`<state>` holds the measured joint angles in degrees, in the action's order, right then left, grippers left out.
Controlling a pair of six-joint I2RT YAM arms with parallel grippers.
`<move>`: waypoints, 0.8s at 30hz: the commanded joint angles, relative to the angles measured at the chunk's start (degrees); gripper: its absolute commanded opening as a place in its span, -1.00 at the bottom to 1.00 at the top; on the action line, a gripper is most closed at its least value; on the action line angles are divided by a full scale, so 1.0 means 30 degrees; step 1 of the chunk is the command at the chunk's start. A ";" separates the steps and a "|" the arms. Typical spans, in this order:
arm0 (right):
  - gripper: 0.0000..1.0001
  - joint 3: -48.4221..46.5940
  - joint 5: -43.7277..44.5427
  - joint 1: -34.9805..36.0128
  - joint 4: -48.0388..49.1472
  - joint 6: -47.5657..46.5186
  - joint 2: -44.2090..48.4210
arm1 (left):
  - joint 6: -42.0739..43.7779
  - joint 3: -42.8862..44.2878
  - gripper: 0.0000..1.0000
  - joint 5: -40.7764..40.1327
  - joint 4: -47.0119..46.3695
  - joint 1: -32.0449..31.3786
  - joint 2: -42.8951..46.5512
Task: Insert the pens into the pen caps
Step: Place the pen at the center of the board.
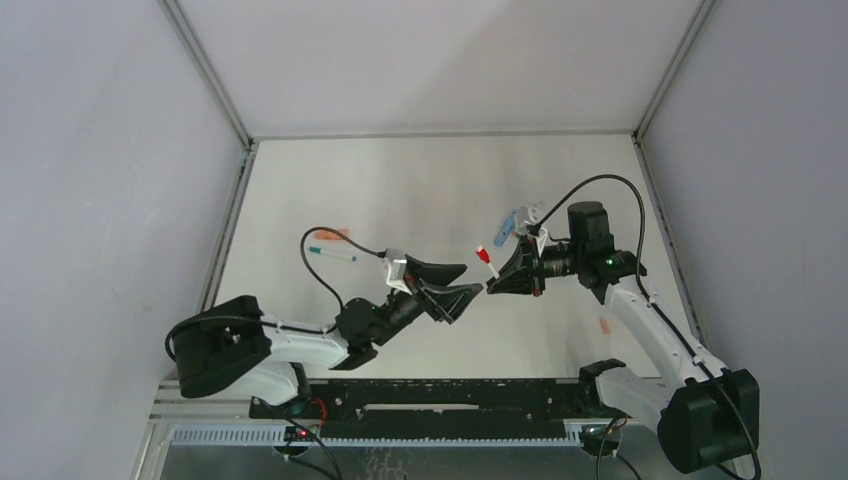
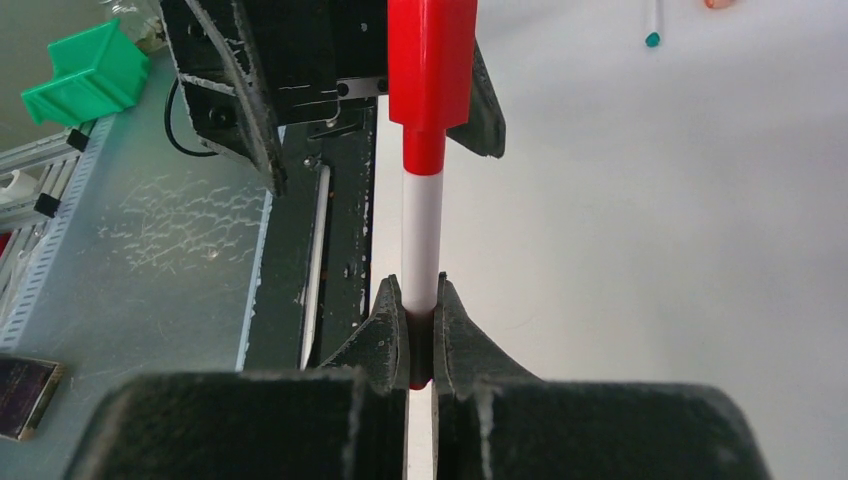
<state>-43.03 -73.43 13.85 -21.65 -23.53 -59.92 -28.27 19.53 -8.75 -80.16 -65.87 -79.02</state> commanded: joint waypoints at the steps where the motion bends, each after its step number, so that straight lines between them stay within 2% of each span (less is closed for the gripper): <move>1: -1.00 -0.0775 -0.0650 -0.0162 0.0068 -0.0221 -0.0050 | -0.0185 0.1832 0.40 0.0466 -0.0691 0.0293 -0.0714; 13: -1.00 -0.0790 -0.0788 -0.0189 0.0193 -0.0063 -0.0148 | -0.1304 0.3958 -0.01 0.1608 -0.0729 0.0667 -0.2877; 22: -1.00 -0.0775 -0.0823 -0.0196 0.0200 -0.0038 -0.0124 | -0.2203 0.4783 -0.96 0.2206 -0.0773 0.0962 -0.3741; 24: -1.00 -0.0775 -0.0819 -0.0192 0.0214 -0.0038 -0.0124 | -0.2390 0.4805 -1.00 0.2272 -0.0768 0.1002 -0.3801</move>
<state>-43.33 -74.19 13.45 -21.65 -23.27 -60.23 -33.63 31.42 -3.25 -80.58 -63.46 -89.82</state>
